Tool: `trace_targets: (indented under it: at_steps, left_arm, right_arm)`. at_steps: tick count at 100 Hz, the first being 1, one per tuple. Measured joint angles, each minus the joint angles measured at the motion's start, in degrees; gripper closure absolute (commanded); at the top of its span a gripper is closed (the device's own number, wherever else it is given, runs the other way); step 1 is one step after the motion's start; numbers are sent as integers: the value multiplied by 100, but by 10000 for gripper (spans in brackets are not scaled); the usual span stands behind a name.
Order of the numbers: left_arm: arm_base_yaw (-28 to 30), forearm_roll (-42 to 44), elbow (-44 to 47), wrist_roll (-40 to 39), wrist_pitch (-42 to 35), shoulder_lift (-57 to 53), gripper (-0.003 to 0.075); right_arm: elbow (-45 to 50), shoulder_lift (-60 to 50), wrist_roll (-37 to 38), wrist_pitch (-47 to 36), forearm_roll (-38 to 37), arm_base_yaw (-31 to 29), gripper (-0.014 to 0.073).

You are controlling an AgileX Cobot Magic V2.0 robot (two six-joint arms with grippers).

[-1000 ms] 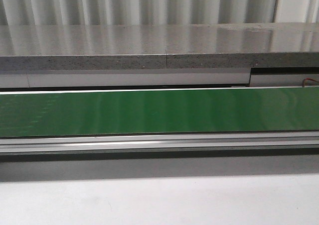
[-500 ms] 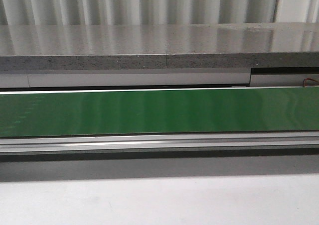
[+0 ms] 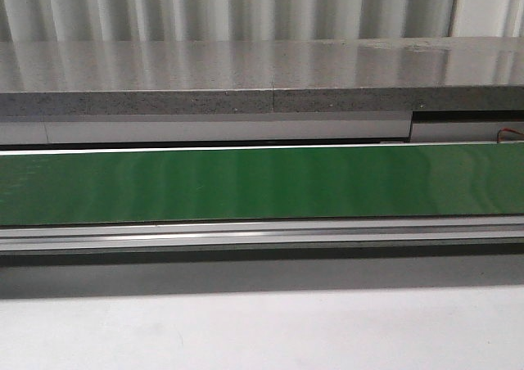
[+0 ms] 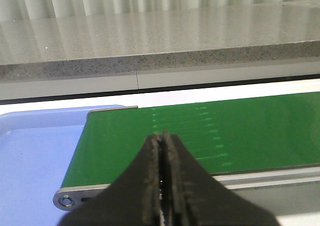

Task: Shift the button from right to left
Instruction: 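Lower the right gripper and grasp the yellow button's black body, then lift the button and carry it over the conveyor belt with the right gripper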

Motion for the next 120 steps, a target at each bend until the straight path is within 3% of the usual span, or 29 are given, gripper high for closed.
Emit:
trace_targets:
  at_steps: [88, 95, 112, 120]
  left_arm:
    - [0, 0, 0, 0, 0, 0, 741]
    - [0, 0, 0, 0, 0, 0, 741]
    - [0, 0, 0, 0, 0, 0, 741]
    - [0, 0, 0, 0, 0, 0, 741]
  right_arm:
    - [-1060, 2597, -924, -82, -22, -77, 55]
    - [-1111, 2663, -930, -97, -33, -77, 102]
    - [-1132, 2663, -941, -144, -42, -77, 360]
    - [-1135, 2663, -938, -150, -82, -77, 388]
